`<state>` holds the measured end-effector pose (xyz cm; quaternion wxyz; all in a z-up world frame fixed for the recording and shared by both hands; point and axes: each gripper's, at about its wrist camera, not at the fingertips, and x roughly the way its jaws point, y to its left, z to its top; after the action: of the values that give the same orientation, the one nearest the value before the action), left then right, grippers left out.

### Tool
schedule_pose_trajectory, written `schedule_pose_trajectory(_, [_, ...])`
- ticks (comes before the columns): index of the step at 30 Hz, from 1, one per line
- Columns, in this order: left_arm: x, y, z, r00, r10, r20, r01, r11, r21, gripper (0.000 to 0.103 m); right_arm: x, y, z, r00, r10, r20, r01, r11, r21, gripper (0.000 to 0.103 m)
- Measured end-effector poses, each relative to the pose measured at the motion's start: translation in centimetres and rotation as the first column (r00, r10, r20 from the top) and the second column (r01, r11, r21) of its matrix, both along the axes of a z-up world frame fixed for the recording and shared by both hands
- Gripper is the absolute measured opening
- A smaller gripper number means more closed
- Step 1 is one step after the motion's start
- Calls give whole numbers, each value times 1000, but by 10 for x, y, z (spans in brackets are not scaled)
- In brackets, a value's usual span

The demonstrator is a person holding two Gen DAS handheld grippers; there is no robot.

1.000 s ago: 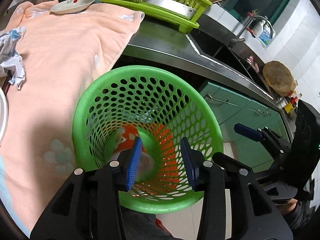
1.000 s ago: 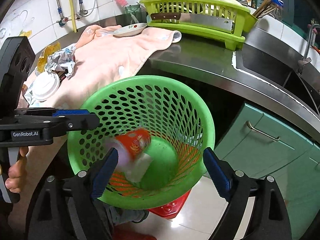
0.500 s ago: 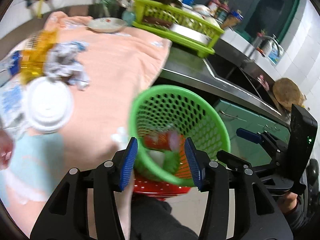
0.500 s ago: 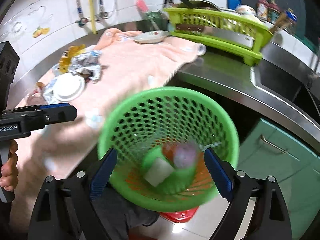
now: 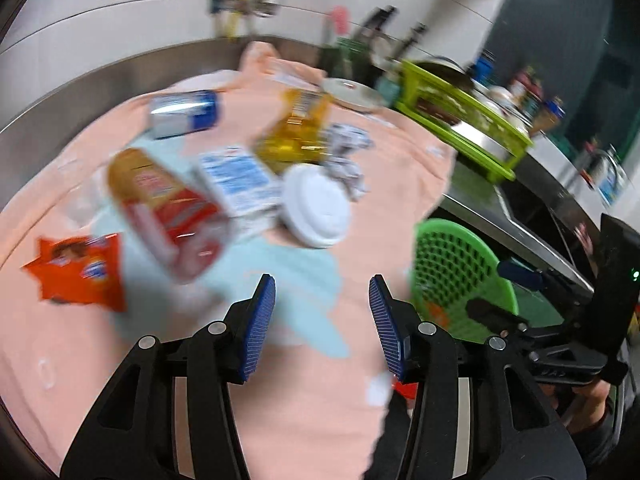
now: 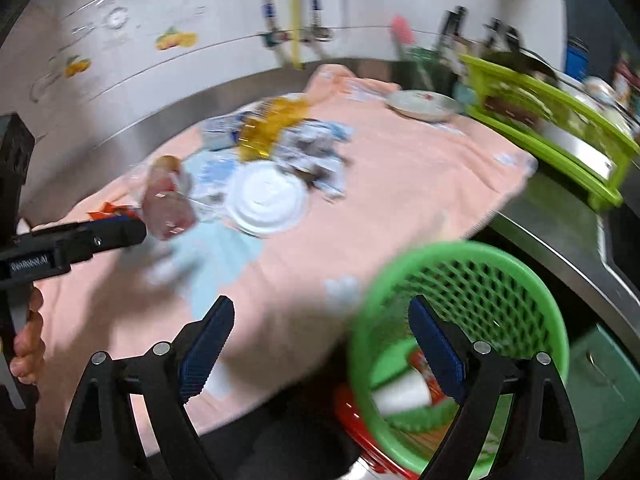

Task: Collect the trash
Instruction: 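Move both tools back over the towel toward the remaining trash, then grasp the brown-labelled drink bottle with the right tool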

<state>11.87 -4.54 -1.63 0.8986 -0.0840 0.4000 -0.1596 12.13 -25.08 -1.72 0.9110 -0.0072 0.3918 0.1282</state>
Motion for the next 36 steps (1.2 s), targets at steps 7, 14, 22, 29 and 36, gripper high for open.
schedule_pose_trajectory(7, [-14, 64, -3, 987, 160, -7, -160, 987, 11, 51, 31, 63, 14, 989, 147, -8, -147, 989, 10, 86])
schedule_pose_trajectory(14, [-26, 116, -9, 962, 273, -25, -274, 962, 2, 51, 69, 129, 22, 956, 290, -40, -289, 957, 28, 84])
schedule_pose_trajectory(22, [-28, 148, -17, 941, 335, -39, -335, 942, -5, 51, 118, 192, 23, 923, 376, -81, -376, 927, 17, 80])
schedule_pose_trajectory(29, [-25, 164, -30, 931, 359, -72, -361, 932, -17, 52, 155, 234, 9, 904, 406, -135, -413, 910, -26, 78])
schedule_pose_trajectory(36, [-17, 170, -39, 927, 363, -93, -367, 930, -22, 52, 182, 260, -11, 888, 418, -190, -435, 899, -54, 77])
